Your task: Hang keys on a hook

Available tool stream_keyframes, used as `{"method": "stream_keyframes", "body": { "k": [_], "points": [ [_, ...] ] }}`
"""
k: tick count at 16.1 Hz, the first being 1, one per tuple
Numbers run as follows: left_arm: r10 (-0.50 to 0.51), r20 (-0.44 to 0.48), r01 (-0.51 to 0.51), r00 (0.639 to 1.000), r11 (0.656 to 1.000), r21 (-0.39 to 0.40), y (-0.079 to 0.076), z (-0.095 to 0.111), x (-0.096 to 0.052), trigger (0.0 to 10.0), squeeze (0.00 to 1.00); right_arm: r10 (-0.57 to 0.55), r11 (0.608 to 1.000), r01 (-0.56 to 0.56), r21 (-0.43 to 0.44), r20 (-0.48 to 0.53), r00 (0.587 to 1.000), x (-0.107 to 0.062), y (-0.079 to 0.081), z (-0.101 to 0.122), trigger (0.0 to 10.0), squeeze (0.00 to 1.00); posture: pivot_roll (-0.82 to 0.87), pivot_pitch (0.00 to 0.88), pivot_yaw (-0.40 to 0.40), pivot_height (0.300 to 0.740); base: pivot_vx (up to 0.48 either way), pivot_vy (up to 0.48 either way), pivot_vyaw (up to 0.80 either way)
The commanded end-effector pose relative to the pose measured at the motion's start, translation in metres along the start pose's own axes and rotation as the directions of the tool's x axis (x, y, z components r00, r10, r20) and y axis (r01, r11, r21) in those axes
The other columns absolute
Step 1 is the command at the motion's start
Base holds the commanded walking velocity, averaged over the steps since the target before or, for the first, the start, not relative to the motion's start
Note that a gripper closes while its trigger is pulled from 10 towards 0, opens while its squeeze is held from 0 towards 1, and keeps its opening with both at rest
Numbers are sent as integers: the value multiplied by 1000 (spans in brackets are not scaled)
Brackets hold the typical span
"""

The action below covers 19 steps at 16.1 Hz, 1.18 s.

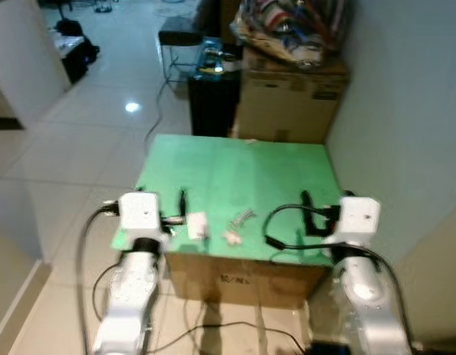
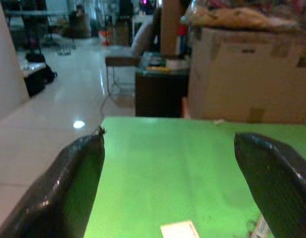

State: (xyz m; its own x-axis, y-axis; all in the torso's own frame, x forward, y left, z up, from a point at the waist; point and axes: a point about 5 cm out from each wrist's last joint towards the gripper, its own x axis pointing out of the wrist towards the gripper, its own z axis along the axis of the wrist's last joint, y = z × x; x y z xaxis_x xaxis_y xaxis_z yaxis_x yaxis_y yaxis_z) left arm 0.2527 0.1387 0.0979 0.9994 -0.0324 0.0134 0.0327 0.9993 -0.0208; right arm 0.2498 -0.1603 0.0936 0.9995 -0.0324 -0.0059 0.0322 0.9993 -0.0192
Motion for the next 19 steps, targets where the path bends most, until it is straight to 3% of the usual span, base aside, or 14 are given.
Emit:
{"method": "stream_keyframes", "body": {
  "k": [1, 5, 8, 11, 15, 17, 19],
  "points": [
    [-127, -18, 128, 992, 988, 83, 9, 12, 46, 10000, 0, 194, 977, -204, -68, -138, 971, 54, 31, -17, 10000, 0, 46, 61, -98, 740, 480, 0, 0],
    [-135, -25, 136, 991, 987, 90, 8, 10, 46, 10000, 0, 195, 976, -206, -68, -140, 971, 54, 32, -18, 10000, 0, 46, 58, -95, 740, 442, 0, 0],
    [-191, -24, 192, 981, 979, 69, 1, 10, 44, 10000, 0, 200, 975, -212, -62, -160, 967, 53, 32, -21, 10000, 0, 47, 53, -91, 740, 0, 293, 0],
    [-192, -34, 195, 981, 978, 78, 2, 9, 45, 10000, 0, 199, 976, -210, -50, -170, 965, 53, 33, -23, 10000, 0, 48, 51, -84, 740, 0, 480, -721],
    [-199, -43, 203, 979, 974, 101, 1, 9, 46, 10000, 0, 180, 981, -190, -45, -168, 969, 52, 31, -25, 10000, 0, 41, 56, -76, 740, 0, 0, -175],
    [-206, -50, 210, 977, 972, 109, 2, 9, 46, 10000, 0, 147, 989, -148, 11, -208, 967, 50, 26, -32, 10000, 0, 38, 66, -69, 740, 0, 0, 0],
    [-232, -53, 237, 971, 963, 127, 1, 10, 47, 10000, 0, 158, 987, -160, 13, -251, 955, 54, 24, -40, 10000, 0, 30, 79, -56, 740, 0, 0, 0]
  ]
}}
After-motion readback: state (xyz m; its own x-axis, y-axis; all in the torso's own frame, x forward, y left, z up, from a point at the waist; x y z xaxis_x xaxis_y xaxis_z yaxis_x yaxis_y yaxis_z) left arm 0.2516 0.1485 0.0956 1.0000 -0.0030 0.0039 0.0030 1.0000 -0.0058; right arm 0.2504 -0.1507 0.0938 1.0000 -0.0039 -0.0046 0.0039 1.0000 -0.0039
